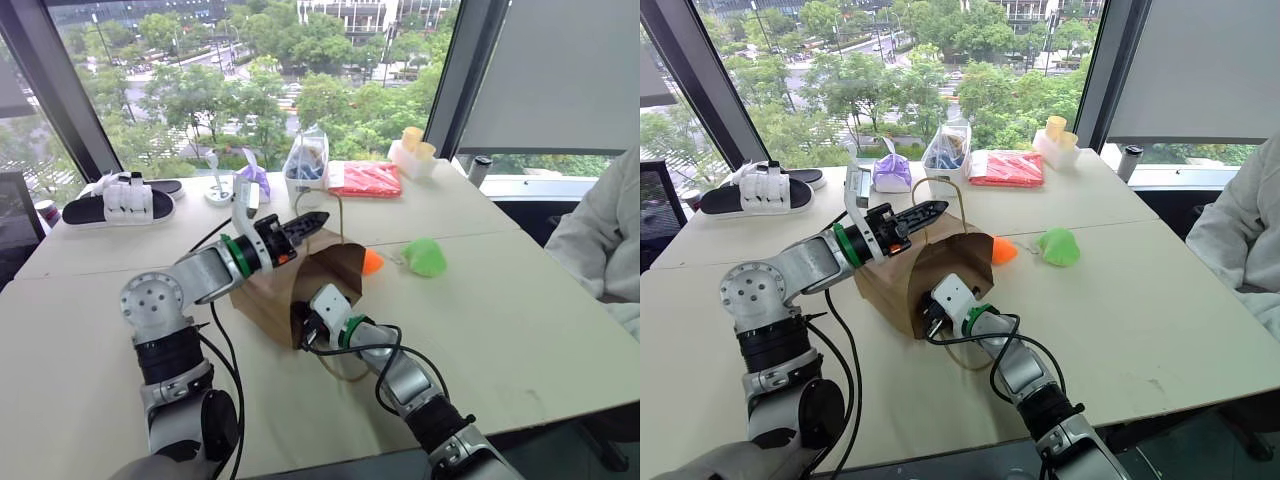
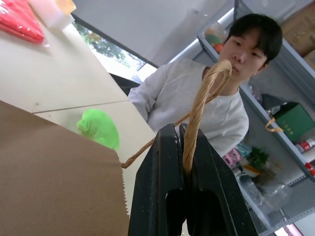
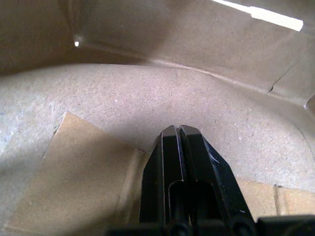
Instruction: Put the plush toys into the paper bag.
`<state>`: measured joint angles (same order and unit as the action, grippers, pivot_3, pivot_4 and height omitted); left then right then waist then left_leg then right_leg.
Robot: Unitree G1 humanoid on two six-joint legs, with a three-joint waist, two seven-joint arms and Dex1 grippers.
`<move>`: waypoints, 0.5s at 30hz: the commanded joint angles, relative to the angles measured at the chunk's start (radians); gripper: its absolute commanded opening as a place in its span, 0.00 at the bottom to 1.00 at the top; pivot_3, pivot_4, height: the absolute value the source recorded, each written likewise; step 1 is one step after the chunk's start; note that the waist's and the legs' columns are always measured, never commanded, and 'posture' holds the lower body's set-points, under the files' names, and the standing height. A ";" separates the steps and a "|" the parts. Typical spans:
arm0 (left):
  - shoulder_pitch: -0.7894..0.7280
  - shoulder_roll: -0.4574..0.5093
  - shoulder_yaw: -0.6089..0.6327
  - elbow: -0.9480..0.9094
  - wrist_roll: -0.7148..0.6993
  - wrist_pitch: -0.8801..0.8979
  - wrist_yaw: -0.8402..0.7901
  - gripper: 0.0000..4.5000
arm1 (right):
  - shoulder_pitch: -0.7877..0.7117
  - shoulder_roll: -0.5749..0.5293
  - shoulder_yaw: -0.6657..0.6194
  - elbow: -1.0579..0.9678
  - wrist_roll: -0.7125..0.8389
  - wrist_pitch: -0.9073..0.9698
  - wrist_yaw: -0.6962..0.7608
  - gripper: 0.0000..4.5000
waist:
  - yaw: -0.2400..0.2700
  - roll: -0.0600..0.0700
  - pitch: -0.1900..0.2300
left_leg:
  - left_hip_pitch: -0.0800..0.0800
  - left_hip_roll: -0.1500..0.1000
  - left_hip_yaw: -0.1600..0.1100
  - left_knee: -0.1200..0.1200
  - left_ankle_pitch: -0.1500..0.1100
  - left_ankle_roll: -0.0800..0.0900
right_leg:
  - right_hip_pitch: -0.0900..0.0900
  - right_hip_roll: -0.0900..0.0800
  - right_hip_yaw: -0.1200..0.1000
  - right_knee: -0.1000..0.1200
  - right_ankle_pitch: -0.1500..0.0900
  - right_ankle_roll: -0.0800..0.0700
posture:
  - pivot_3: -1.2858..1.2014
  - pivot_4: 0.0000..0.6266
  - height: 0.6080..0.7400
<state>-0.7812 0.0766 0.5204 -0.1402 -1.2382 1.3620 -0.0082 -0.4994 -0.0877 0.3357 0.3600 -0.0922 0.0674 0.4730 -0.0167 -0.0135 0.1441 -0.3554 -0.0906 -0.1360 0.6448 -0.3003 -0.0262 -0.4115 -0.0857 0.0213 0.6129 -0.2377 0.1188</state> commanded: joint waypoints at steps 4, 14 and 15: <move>0.024 0.040 -0.027 -0.040 -0.106 -0.057 0.059 0.02 | 0.007 0.013 -0.045 -0.056 0.029 -0.035 -0.014 0.00 | 0.002 0.000 0.000 | 0.000 0.000 0.000 0.000 0.000 0.000 | 0.000 0.000 0.000 0.000 0.000 0.000 | 0.52 0.24 1.00; 0.071 0.133 -0.094 -0.021 -0.187 -0.106 0.080 0.02 | 0.327 -0.079 -0.196 -0.820 0.266 0.165 -0.043 0.00 | 0.004 0.000 0.000 | 0.000 0.000 -0.001 0.000 -0.001 -0.001 | 0.000 0.000 0.000 -0.001 0.000 0.000 | 0.52 0.24 1.00; 0.074 0.146 -0.098 -0.017 -0.197 -0.108 0.081 0.02 | 0.324 -0.073 -0.251 -0.872 0.329 0.241 -0.074 0.00 | 0.004 0.000 0.000 | 0.000 0.000 0.000 0.000 -0.001 -0.001 | 0.000 0.001 0.001 -0.001 0.000 0.000 | 0.52 0.24 1.00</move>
<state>-0.7107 0.2056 0.4319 -0.1461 -1.3951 1.2722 0.0716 -0.1505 -0.1721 0.1632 -0.3795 0.1371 0.2135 0.4375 -0.0129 -0.0138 0.1439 -0.3551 -0.0903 -0.1365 0.6447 -0.3010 -0.0276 -0.4116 -0.0839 0.0230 0.6124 -0.2379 0.1187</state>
